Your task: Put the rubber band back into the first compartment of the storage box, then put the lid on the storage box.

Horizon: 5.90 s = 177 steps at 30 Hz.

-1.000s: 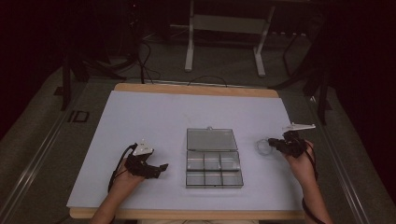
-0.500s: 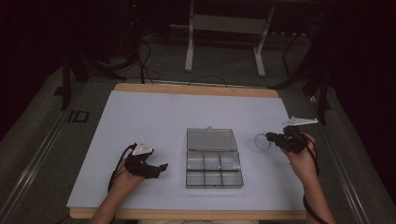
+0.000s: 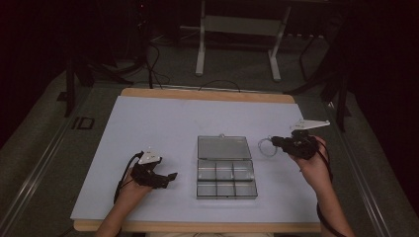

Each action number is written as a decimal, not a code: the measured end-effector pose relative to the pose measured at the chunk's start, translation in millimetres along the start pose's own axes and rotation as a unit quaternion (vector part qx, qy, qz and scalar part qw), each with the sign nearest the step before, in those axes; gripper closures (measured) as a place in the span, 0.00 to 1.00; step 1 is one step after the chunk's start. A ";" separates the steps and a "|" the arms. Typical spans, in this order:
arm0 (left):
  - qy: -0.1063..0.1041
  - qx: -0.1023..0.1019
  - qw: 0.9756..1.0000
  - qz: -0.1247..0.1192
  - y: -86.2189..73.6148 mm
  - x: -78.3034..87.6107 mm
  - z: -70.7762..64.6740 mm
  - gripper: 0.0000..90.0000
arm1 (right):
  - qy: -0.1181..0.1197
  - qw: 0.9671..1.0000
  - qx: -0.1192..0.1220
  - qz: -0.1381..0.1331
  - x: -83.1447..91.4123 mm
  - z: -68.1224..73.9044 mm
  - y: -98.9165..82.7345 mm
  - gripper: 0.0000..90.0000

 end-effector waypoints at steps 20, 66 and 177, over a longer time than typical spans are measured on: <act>0.000 -0.002 1.000 -0.003 0.4 0.8 -0.9 0.14 | 0.053 0.997 0.053 0.004 -43.8 67.6 34.8 0.96; -0.006 0.003 1.000 -0.007 0.5 1.9 -0.6 0.14 | 0.074 0.991 0.062 0.094 -167.1 128.4 -9.4 0.96; -0.039 0.010 0.999 0.016 95.8 -31.9 -24.6 0.12 | -0.045 0.999 0.015 -0.005 -66.1 0.6 -19.9 0.60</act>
Point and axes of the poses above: each handheld gripper's, and its own axes: x roughly backward along the jaws, y roughly out of its top, z roughly to its left, the point moved 9 cm from there along -x, roughly forward along the jaws, and after that the axes turned 14 degrees about y, right-handed, at the moved point
